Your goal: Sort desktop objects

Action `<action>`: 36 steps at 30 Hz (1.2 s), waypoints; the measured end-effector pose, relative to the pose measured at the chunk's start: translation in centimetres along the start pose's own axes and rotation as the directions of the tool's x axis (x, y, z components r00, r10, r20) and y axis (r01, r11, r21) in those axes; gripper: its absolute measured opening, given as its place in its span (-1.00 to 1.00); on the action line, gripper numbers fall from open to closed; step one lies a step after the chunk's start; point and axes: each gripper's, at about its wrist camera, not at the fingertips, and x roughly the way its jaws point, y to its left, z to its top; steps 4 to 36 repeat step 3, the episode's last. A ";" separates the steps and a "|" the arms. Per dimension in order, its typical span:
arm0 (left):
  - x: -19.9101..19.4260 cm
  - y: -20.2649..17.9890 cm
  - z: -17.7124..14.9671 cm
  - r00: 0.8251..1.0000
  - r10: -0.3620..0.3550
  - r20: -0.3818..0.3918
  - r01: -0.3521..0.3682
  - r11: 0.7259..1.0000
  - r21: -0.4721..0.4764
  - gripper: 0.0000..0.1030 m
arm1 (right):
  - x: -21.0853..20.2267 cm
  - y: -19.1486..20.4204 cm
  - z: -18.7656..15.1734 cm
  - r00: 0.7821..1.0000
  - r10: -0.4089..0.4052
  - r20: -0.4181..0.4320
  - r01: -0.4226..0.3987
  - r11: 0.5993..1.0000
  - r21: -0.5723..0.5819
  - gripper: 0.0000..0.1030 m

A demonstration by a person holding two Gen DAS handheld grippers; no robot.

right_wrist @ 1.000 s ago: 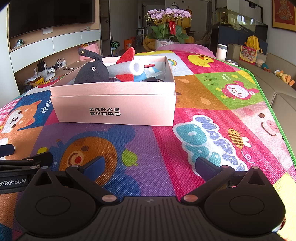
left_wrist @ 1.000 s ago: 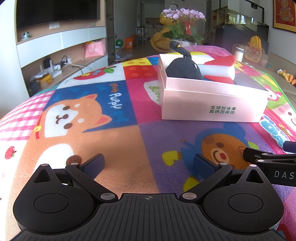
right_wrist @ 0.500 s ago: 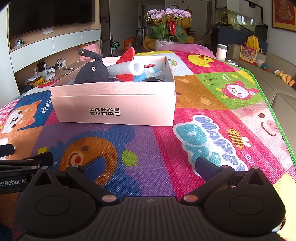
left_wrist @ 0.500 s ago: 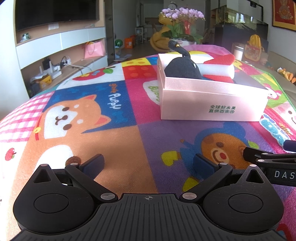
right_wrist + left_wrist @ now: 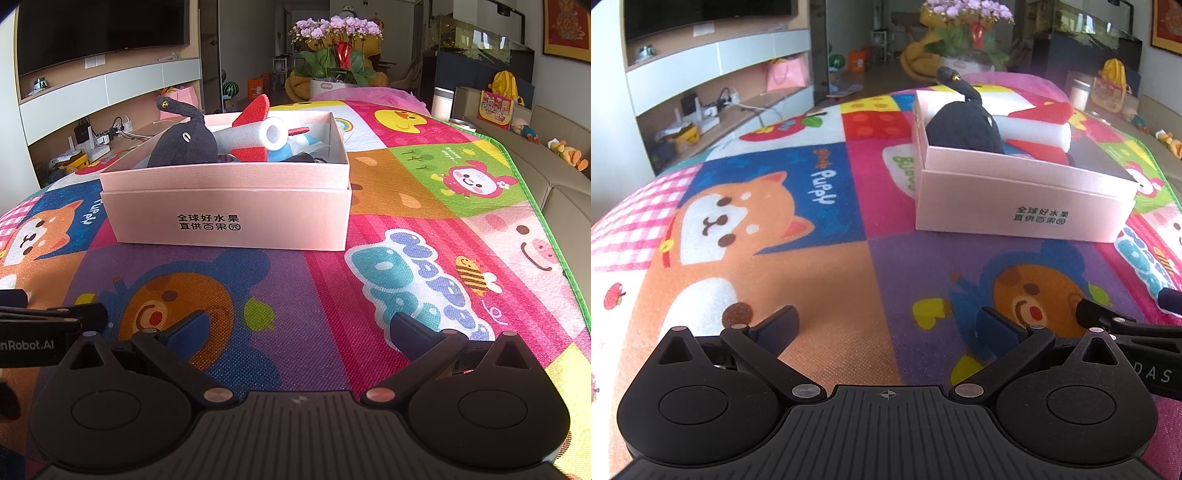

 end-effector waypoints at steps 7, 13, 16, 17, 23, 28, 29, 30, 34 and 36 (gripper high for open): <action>-0.1 0.0 -0.1 1.000 0.002 0.011 -0.002 1.000 0.000 1.00 | 0.0 0.0 0.0 1.000 0.000 0.000 0.000 1.000 0.000 1.00; -0.1 0.0 -0.1 1.000 0.002 0.011 -0.002 1.000 0.000 1.00 | 0.0 0.0 0.0 1.000 0.000 0.000 0.000 1.000 0.000 1.00; -0.1 0.0 -0.1 1.000 0.002 0.011 -0.002 1.000 0.000 1.00 | 0.0 0.0 0.0 1.000 0.000 0.000 0.000 1.000 0.000 1.00; -0.1 0.0 -0.1 1.000 0.002 0.011 -0.002 1.000 0.000 1.00 | 0.0 0.0 0.0 1.000 0.000 0.000 0.000 1.000 0.000 1.00; -0.1 0.0 -0.1 1.000 0.002 0.011 -0.002 1.000 0.000 1.00 | 0.0 0.0 0.0 1.000 0.000 0.000 0.000 1.000 0.000 1.00; -0.1 0.0 -0.1 1.000 0.002 0.011 -0.002 1.000 0.000 1.00 | 0.0 0.0 0.0 1.000 0.000 0.000 0.000 1.000 0.000 1.00; -0.1 0.0 -0.1 1.000 0.002 0.011 -0.002 1.000 0.000 1.00 | 0.0 0.0 0.0 1.000 0.000 0.000 0.000 1.000 0.000 1.00; -0.1 0.0 -0.1 1.000 0.002 0.011 -0.002 1.000 0.000 1.00 | 0.0 0.0 0.0 1.000 0.000 0.000 0.000 1.000 0.000 1.00; -0.1 0.0 -0.1 1.000 0.002 0.011 -0.002 1.000 0.000 1.00 | 0.0 0.0 0.0 1.000 0.000 0.000 0.000 1.000 0.000 1.00; -0.1 0.0 -0.1 1.000 0.002 0.011 -0.002 1.000 0.000 1.00 | 0.0 0.0 0.0 1.000 0.000 0.000 0.000 1.000 0.000 1.00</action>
